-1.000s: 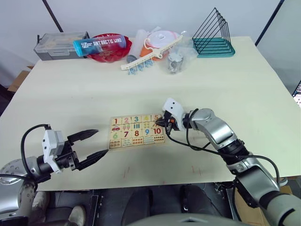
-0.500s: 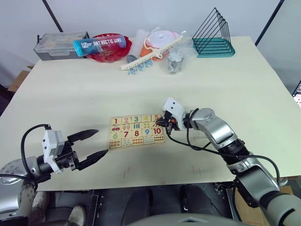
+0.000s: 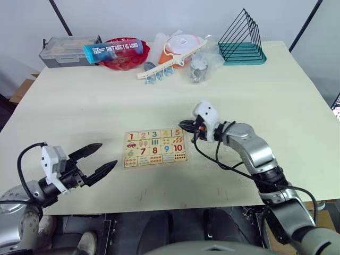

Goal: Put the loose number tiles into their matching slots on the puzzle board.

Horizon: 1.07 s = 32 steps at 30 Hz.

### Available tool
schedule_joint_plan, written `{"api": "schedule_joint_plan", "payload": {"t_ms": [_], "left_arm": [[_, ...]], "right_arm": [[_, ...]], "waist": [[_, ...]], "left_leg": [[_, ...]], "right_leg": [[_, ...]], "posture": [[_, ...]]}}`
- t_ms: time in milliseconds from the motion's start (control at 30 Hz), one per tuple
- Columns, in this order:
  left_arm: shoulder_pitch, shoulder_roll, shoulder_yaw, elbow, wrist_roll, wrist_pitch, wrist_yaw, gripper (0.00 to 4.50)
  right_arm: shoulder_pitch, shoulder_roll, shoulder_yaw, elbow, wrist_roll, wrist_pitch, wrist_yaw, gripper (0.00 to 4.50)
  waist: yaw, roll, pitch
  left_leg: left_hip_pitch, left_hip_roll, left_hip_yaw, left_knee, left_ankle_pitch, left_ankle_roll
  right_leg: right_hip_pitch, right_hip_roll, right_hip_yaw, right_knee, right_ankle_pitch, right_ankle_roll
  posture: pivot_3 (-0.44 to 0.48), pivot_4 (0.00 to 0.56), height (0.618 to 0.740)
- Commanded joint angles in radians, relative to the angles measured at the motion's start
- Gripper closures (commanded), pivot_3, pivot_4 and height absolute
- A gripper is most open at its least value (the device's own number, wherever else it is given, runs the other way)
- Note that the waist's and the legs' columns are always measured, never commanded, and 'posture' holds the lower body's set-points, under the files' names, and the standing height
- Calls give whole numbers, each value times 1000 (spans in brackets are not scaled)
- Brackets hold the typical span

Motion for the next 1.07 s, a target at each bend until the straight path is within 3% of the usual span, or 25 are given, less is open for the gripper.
{"api": "schedule_joint_plan", "payload": {"t_ms": [33, 233, 467, 633, 733, 767, 1067], "left_arm": [[25, -16, 49, -42, -9, 2, 52, 0], [51, -56, 49, -46, 36, -11, 148, 0], [58, -69, 22, -30, 69, 3, 189, 0], [85, -61, -11, -40, 99, 36, 195, 0], [91, -55, -42, -44, 122, 49, 199, 0], [90, -56, -50, -44, 127, 54, 202, 0], [94, -67, -82, -39, 151, 33, 210, 0]], "right_arm": [[102, -28, -112, -159, 49, -26, -49, 4272], [445, -73, -274, -326, 84, -162, -93, 4272], [769, -73, -396, -398, 94, -326, -137, 4272], [952, -66, -459, -440, 157, -447, -102, 2094], [1038, -62, -492, -449, 196, -516, -75, 538], [1055, -60, -504, -448, 209, -531, -72, 288], [1097, -80, -528, -411, 249, -601, -41, 120]], "waist": [[0, 0, 0], [10, -1, 0], [19, -1, -1], [22, -1, 0], [22, -1, -1], [22, -1, -1], [24, -1, -1]], "left_leg": [[0, 0, 0, 0, 0, 0], [0, 0, 0, 0, 0, 0], [5, 1, 2, 0, 0, 0], [5, 1, 2, 0, 0, 0], [6, 1, 2, 0, 0, 0], [6, 2, 2, 0, 0, 0], [7, 3, 2, 0, 0, 0]], "right_leg": [[0, 0, 0, 0, 0, 0], [1, 0, 0, 0, 0, 0], [4, 2, 2, 0, -1, 0], [5, 1, 2, -1, -1, 0], [6, 1, 2, -1, -2, -1], [6, 1, 1, -1, -2, -2], [6, 1, 2, -1, -2, -2]], "posture": [[0, 150, 740], [0, 150, 740], [0, 150, 740], [0, 150, 740], [0, 150, 740], [0, 150, 740], [0, 150, 740]]}}
